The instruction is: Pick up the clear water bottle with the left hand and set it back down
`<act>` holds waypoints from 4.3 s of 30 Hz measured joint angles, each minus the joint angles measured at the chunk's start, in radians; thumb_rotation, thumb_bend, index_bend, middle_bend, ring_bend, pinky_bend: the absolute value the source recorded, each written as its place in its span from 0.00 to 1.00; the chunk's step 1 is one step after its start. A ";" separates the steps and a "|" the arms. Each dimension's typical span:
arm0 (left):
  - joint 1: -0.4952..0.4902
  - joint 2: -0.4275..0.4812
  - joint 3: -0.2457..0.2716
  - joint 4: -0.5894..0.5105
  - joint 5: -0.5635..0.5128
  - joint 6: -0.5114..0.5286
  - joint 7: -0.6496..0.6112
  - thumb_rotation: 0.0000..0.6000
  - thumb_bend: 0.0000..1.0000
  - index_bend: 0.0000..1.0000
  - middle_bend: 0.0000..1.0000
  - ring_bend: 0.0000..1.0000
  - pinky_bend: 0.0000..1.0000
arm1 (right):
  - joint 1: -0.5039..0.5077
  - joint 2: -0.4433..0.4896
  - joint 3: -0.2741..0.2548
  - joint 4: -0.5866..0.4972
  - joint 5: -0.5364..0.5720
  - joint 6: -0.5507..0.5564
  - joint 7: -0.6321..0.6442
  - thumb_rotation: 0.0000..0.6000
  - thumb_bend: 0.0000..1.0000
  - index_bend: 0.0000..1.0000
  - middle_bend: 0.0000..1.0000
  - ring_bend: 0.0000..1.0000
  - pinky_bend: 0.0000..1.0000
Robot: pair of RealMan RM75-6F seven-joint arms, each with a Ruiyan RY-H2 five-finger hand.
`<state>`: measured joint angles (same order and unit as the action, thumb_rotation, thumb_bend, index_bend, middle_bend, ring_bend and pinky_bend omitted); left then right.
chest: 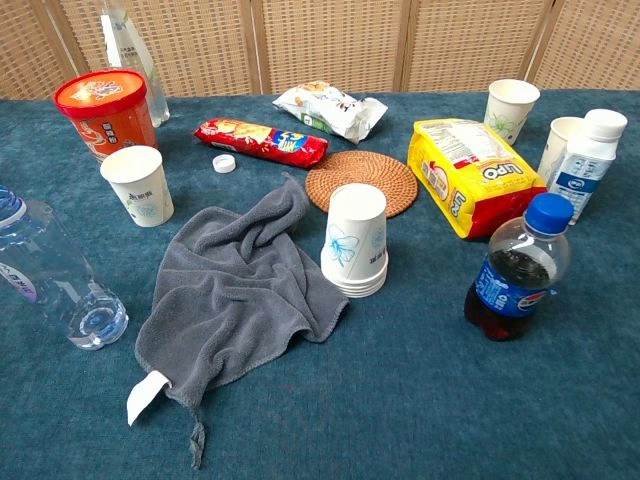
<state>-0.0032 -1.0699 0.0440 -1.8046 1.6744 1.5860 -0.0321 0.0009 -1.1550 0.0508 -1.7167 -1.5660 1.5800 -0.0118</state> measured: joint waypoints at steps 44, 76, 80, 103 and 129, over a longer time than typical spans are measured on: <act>-0.137 -0.105 0.067 0.248 0.021 -0.237 -0.686 0.76 0.33 0.00 0.01 0.00 0.00 | -0.011 0.000 -0.004 0.012 0.000 0.011 0.022 1.00 0.45 0.15 0.24 0.02 0.23; -0.245 -0.400 0.100 0.601 0.078 -0.191 -1.124 0.76 0.27 0.00 0.01 0.00 0.00 | -0.040 0.019 -0.009 0.010 -0.006 0.046 0.045 1.00 0.45 0.15 0.24 0.01 0.23; -0.264 -0.420 0.110 0.619 0.084 -0.201 -1.136 0.76 0.27 0.00 0.01 0.00 0.00 | -0.043 0.022 -0.010 0.009 -0.006 0.048 0.047 1.00 0.45 0.14 0.24 0.01 0.23; -0.322 -0.500 0.119 0.683 0.065 -0.245 -1.128 0.93 0.50 0.28 0.23 0.20 0.20 | -0.060 0.037 -0.010 0.014 -0.005 0.062 0.093 1.00 0.45 0.14 0.24 0.01 0.23; -0.345 -0.194 0.064 0.257 -0.079 -0.289 -0.723 1.00 0.50 0.34 0.32 0.31 0.43 | -0.051 0.025 -0.006 0.040 0.010 0.031 0.119 1.00 0.45 0.13 0.24 0.01 0.23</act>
<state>-0.3484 -1.2641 0.1084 -1.5478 1.5949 1.2967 -0.7549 -0.0497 -1.1303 0.0449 -1.6763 -1.5557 1.6105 0.1074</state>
